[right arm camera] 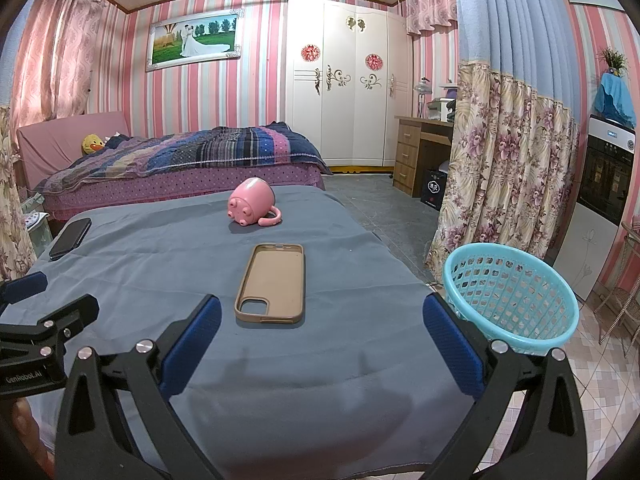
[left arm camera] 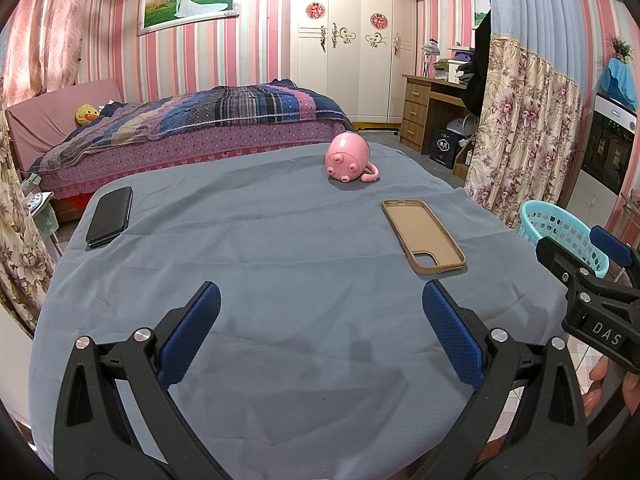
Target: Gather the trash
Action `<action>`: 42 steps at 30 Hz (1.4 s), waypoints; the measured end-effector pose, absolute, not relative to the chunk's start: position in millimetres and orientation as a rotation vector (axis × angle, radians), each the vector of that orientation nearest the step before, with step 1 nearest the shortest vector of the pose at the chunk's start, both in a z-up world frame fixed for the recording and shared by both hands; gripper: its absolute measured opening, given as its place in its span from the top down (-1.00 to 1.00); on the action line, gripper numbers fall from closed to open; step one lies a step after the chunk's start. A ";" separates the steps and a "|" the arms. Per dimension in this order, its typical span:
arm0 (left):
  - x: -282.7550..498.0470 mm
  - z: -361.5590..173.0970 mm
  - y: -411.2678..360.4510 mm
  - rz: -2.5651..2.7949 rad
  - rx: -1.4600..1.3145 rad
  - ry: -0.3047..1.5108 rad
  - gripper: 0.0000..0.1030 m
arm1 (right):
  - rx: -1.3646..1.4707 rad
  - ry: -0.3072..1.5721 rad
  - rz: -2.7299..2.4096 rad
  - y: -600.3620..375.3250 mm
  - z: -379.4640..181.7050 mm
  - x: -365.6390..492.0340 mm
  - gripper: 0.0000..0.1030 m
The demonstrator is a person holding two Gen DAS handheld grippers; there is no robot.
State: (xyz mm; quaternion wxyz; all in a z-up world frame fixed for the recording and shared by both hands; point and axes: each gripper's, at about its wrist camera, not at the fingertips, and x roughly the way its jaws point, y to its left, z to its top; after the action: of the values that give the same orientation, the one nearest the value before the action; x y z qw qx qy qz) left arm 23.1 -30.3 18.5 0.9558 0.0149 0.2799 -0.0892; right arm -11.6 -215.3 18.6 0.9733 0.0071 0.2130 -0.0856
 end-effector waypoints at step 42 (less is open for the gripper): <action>24.7 19.6 -30.0 -0.186 0.045 0.563 -0.90 | 0.009 0.427 -0.172 -214.6 16.9 -11.5 -0.91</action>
State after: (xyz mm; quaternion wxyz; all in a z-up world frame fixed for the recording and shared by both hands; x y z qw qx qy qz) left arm 24.7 -30.0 19.6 0.9561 0.0223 0.2775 -0.0917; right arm -11.5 -214.6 16.9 0.9736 0.0045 0.2114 -0.0855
